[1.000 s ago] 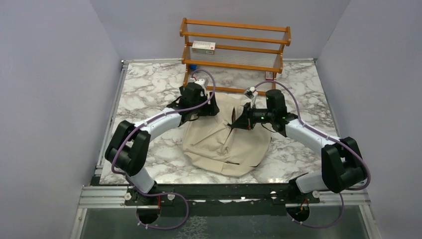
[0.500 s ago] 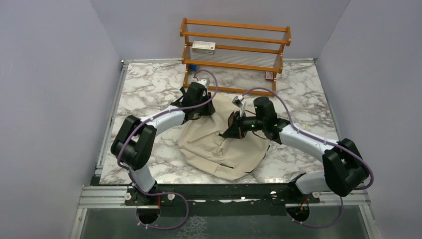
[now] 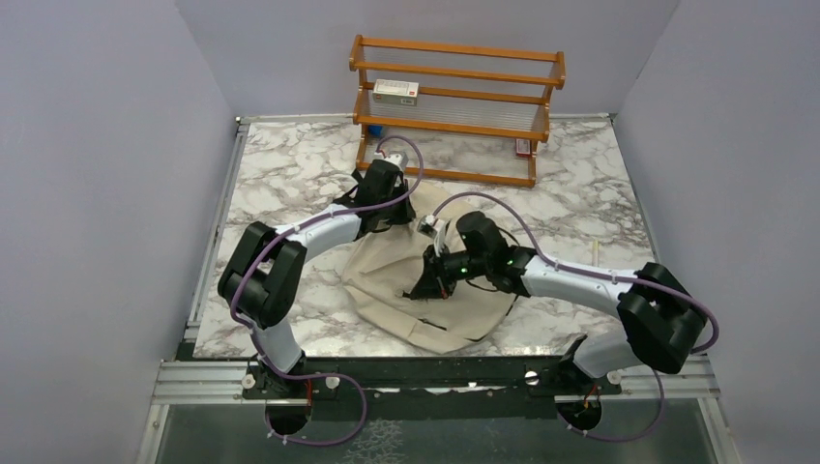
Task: Pack the student bag
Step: Unzip the student bag at the center of the board.
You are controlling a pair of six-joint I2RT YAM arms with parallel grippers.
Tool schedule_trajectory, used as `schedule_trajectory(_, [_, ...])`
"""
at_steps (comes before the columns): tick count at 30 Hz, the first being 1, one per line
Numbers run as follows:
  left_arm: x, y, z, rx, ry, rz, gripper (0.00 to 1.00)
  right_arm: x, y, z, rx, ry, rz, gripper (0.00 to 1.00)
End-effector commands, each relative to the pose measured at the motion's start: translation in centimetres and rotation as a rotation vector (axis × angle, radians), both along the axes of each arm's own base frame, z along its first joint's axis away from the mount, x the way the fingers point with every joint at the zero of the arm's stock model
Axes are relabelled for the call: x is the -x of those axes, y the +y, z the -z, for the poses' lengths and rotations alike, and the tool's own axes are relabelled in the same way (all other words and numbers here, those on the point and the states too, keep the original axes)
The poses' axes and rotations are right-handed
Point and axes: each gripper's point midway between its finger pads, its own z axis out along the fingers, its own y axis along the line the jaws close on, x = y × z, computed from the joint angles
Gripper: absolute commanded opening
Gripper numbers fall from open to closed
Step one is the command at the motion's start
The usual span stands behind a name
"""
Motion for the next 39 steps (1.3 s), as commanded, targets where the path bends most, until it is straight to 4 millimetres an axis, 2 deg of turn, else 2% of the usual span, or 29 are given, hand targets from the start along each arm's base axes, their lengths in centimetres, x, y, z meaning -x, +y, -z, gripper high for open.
schedule_trajectory(1, [-1.2,0.8,0.8,-0.021,0.003,-0.044,0.00,3.0,1.7,0.8,0.005,0.030,-0.078,0.01])
schedule_trajectory(5, [-1.3,0.9,0.9,-0.018,0.007,-0.045,0.00,4.3,2.0,1.5,0.027,0.024,-0.113,0.00])
schedule_trajectory(9, [-1.4,0.6,-0.1,-0.007,-0.020,-0.020,0.00,2.9,1.3,1.0,0.057,-0.038,-0.026,0.03])
schedule_trajectory(11, [-1.4,0.5,-1.1,-0.002,-0.050,0.004,0.05,1.2,0.6,0.1,0.082,-0.085,0.086,0.15])
schedule_trajectory(12, [-1.5,0.4,-1.8,0.002,-0.070,0.018,0.09,-0.2,-0.1,-0.2,0.110,-0.116,0.181,0.24])
schedule_trajectory(13, [-1.4,0.3,-2.5,0.005,-0.088,0.031,0.15,-0.9,-0.5,-0.9,0.111,-0.129,0.234,0.32])
schedule_trajectory(15, [-1.3,0.4,-4.1,0.007,-0.129,0.049,0.30,-2.8,-2.4,-1.4,0.161,-0.163,0.395,0.42])
schedule_trajectory(19, [-0.7,1.2,-7.2,0.005,-0.214,0.059,0.49,-5.6,-6.6,-3.2,0.200,-0.208,0.692,0.52])
schedule_trajectory(24, [1.4,1.2,-9.9,0.013,-0.288,0.122,0.60,-7.2,-12.6,-2.8,0.322,-0.184,1.007,0.63])
schedule_trajectory(27, [3.8,-0.3,-10.5,0.007,-0.308,0.207,0.61,-7.9,-15.2,-1.7,0.359,-0.107,1.100,0.65])
schedule_trajectory(30, [6.6,-2.1,-10.4,-0.005,-0.317,0.300,0.61,-8.8,-17.0,0.0,0.331,0.020,1.114,0.66])
schedule_trajectory(33, [8.9,-3.1,-9.5,-0.028,-0.304,0.360,0.61,-9.2,-16.9,0.5,0.260,0.085,1.050,0.66])
schedule_trajectory(39, [11.2,-2.9,-7.3,-0.098,-0.261,0.403,0.59,-8.6,-13.0,-1.2,0.100,0.107,0.843,0.67])
